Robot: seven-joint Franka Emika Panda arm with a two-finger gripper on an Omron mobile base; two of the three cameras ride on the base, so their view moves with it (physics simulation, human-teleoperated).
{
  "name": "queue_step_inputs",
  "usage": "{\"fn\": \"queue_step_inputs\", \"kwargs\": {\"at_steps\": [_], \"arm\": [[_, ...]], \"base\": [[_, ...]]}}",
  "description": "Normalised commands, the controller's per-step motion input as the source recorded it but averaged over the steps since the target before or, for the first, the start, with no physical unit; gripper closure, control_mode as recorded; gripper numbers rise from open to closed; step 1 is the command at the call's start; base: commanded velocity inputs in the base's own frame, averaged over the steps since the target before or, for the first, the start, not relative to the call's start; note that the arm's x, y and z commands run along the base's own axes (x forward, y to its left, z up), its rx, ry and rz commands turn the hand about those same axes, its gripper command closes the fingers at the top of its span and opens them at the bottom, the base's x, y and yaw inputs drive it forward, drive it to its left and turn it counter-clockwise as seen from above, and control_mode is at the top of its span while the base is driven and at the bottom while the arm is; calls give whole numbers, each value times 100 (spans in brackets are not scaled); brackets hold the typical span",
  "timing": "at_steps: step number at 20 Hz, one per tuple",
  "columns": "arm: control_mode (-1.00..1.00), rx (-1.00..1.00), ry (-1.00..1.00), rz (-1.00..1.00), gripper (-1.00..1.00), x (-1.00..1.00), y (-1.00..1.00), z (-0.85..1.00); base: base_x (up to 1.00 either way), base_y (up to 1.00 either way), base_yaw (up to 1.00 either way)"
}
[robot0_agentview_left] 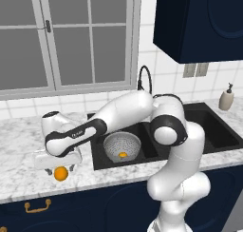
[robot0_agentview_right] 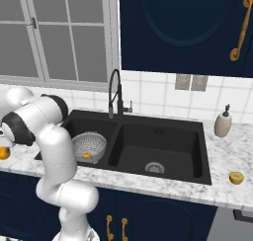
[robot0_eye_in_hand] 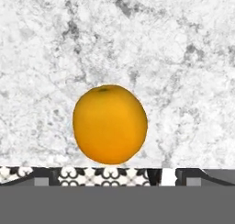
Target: Put the colander in the sink, put the kiwi, tangerine, orange in the colander, and turn on the sink faucet and pour water over the colander.
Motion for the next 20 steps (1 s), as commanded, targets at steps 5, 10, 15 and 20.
{"fn": "queue_step_inputs", "kwargs": {"at_steps": [5,10,15,20], "arm": [[-100,0,0,0,-100,0,-31,-4],[-100,0,-2,0,-100,0,0,-24],[-100,0,-1,0,-100,3,4,-21],[-100,0,0,0,-100,5,3,-3]], "base": [[0,0,0],[0,0,0],[0,0,0],[0,0,0]]}}
